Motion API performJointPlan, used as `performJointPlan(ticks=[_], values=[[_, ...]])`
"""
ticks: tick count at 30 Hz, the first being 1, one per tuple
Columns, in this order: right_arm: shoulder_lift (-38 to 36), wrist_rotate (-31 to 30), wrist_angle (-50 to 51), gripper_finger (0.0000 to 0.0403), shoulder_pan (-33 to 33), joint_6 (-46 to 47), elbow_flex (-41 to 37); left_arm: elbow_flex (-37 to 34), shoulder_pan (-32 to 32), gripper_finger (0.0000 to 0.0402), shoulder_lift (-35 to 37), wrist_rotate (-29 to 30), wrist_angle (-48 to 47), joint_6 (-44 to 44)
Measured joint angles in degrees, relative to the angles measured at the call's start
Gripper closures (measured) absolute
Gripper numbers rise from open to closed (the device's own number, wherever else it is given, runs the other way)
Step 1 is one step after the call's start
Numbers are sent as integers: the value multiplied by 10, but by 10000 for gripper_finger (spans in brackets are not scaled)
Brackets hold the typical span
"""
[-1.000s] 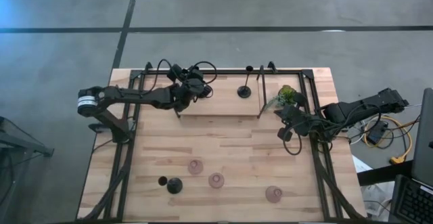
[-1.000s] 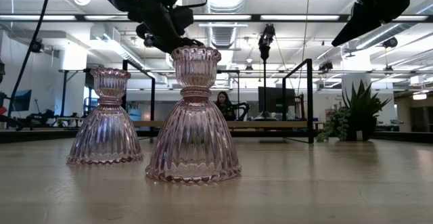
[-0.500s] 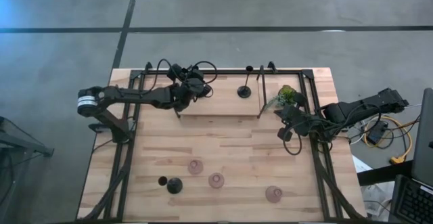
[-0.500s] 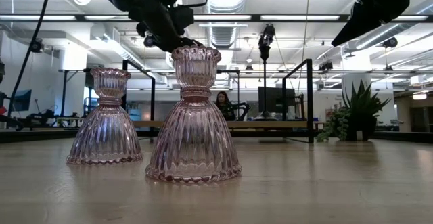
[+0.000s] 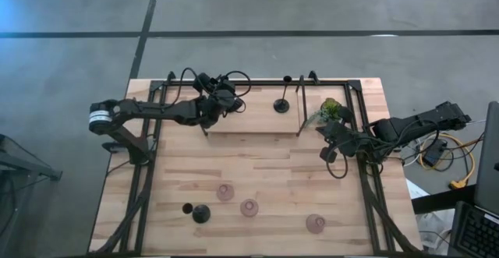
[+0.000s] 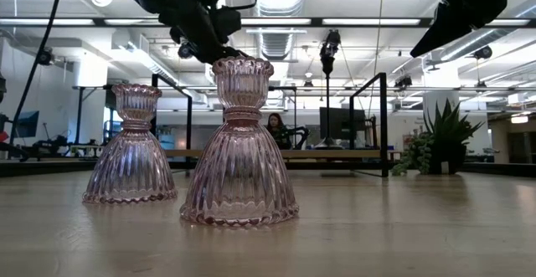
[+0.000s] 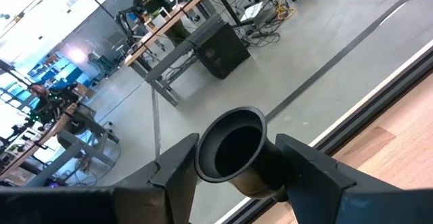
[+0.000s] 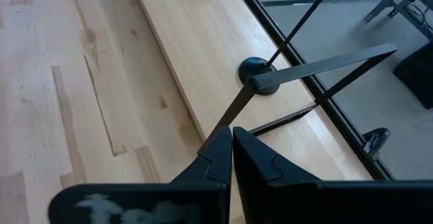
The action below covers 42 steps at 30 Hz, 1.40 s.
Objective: Pick & Place candle stick holders
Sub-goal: Put the top black candle holder on the shelf
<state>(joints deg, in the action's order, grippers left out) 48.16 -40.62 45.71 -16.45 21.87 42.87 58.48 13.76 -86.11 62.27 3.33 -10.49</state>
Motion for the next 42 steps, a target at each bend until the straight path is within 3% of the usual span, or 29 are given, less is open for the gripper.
performJointPlan(ticks=[22,42], values=[[0,0,0,394,0,0,0,0,-1,204,2,17,-23,0],[0,0,-2,394,0,0,0,0,-6,204,57,-40,-34,14]])
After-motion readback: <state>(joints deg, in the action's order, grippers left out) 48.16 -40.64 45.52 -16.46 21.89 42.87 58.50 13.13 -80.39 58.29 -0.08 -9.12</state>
